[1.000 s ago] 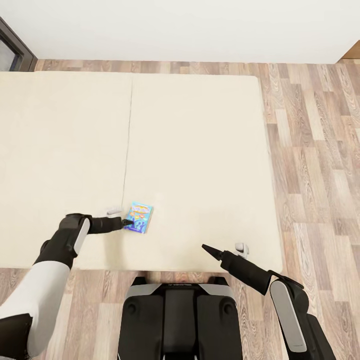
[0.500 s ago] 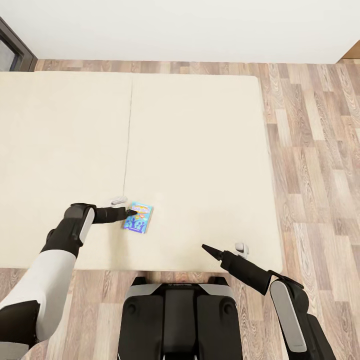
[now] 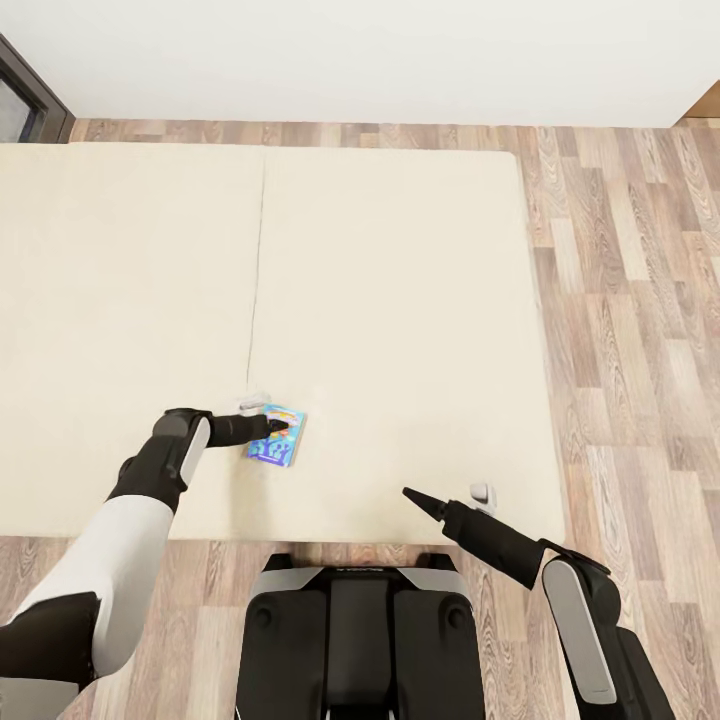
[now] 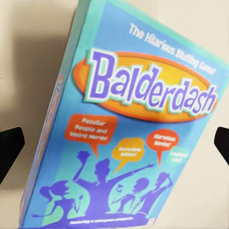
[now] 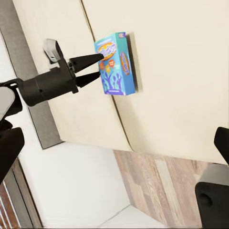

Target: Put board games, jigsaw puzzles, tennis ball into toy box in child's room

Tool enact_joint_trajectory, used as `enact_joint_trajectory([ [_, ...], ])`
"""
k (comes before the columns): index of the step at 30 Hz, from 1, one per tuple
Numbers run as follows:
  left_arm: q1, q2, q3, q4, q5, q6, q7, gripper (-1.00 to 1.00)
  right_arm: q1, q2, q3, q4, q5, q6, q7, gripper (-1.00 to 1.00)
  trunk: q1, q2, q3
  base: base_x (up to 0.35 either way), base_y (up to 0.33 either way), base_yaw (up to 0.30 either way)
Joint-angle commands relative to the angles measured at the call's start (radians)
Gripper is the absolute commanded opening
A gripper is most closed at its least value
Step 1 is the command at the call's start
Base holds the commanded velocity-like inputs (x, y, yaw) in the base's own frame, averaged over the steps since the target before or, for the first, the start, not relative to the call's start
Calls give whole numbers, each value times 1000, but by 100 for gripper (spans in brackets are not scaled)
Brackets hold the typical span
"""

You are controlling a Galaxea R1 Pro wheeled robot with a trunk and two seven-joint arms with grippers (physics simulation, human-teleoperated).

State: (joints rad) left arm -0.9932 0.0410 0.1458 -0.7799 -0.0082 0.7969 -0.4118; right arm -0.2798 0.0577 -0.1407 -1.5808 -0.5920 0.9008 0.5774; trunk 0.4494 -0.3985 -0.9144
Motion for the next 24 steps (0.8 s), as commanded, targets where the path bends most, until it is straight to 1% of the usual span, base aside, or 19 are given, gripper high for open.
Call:
enact_joint_trajectory([
  [1,-1,-2,3,4,-1,-2,6,100,-1,1,-3,-1,3,18,15,100,1,-2,-1,0,0,0],
  [8,-1,-7,3,12,0,-13,21,100,-4,1,-5,-1,3,39,40,100,1,-2,-1,0,0,0],
  [24,-1,-7,2,13,0,-16,19,100,-1,1,-5,-1,2,36,47,100,1,-2,-1,0,0,0],
])
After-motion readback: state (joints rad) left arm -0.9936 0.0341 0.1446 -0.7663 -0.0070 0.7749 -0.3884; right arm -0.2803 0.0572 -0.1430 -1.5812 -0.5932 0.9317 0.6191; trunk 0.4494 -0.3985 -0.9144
